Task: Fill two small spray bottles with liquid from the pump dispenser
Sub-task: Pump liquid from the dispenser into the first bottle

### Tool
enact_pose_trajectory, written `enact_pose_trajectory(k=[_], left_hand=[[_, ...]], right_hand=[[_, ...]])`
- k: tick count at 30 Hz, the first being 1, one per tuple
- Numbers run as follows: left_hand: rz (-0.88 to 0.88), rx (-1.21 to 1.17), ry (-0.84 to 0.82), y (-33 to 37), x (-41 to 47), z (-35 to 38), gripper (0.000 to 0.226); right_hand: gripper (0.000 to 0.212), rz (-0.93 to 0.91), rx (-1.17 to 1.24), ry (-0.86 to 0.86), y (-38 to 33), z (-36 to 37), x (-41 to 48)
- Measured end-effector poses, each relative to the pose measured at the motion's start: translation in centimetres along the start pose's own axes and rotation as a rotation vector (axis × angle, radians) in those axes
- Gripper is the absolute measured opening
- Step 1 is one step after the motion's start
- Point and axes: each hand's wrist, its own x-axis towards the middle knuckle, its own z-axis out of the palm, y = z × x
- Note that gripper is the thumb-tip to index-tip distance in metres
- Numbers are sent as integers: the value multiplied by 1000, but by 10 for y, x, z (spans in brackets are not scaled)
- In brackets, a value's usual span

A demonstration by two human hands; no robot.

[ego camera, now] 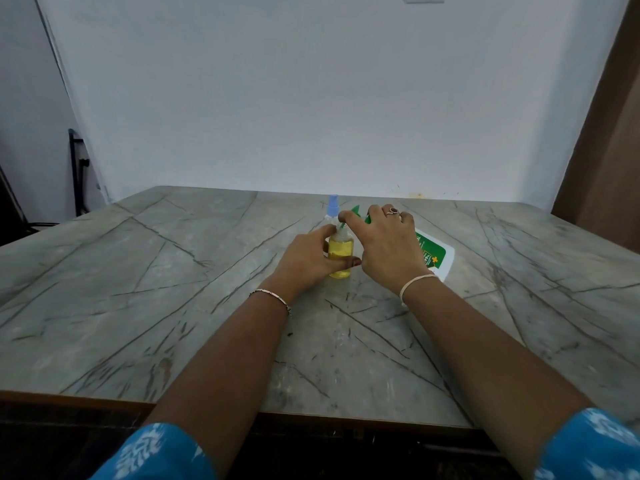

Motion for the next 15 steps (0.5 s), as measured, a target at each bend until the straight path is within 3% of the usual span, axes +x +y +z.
enact_pose_trajectory(k=[15], left_hand=[[-13, 29, -14, 3, -1, 0, 81]], right_hand=[[78, -14, 2, -18, 5, 1, -1]])
